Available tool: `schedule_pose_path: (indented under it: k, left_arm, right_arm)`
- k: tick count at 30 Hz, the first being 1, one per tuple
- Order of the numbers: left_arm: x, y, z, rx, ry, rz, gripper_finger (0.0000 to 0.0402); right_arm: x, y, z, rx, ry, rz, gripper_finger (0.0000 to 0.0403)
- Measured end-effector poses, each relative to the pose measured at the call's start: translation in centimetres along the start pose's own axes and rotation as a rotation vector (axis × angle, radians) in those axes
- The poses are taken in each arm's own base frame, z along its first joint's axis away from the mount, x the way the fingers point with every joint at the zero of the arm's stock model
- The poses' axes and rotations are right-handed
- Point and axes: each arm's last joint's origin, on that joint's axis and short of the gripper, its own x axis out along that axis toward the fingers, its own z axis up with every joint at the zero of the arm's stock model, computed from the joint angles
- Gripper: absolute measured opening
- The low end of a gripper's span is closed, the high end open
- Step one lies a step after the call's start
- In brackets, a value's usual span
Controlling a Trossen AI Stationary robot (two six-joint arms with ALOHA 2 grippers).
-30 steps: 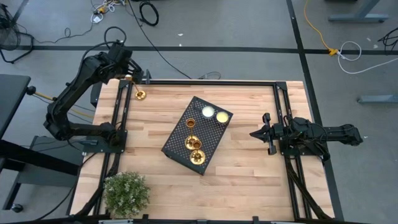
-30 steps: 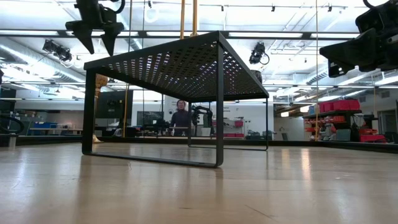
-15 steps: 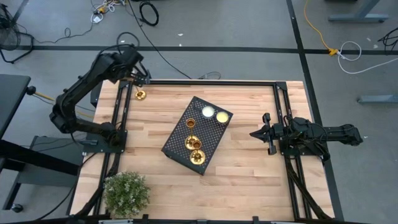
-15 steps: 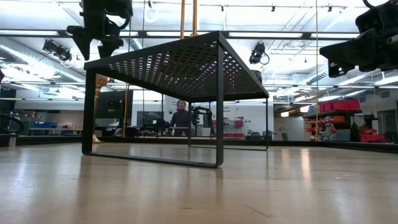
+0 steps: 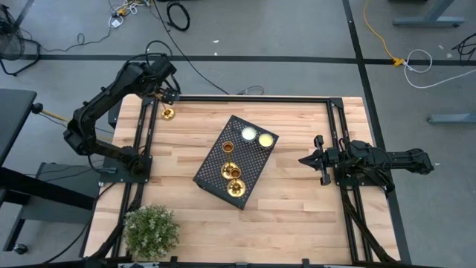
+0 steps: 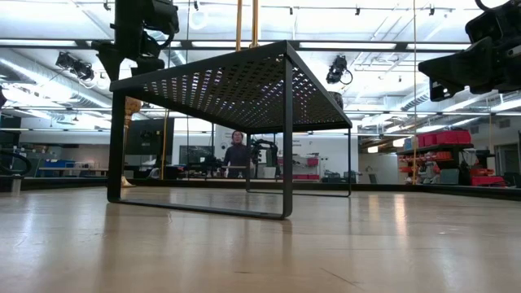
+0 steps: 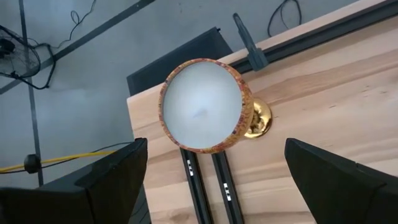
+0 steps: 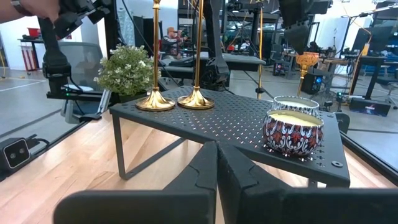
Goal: Stock candles on shelf
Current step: Put the orange scented candle on the shelf
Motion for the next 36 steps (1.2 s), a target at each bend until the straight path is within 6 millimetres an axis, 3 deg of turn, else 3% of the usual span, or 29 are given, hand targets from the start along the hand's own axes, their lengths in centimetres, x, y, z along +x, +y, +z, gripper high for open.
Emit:
schedule_pose_path:
  k: [23,36]
  left_arm:
    - [2.0,-0.6,1.0,-0.015,0.046,0.088,0.0380]
    - [1.9,-0.6,1.0,-0.043,0.039,0.090,0.0380]
  right_arm:
    - [0.0,0.0,0.0,0.000,0.000,0.000,0.0006]
    - [0.0,0.0,0.0,0.000,0.000,0.000,0.0006]
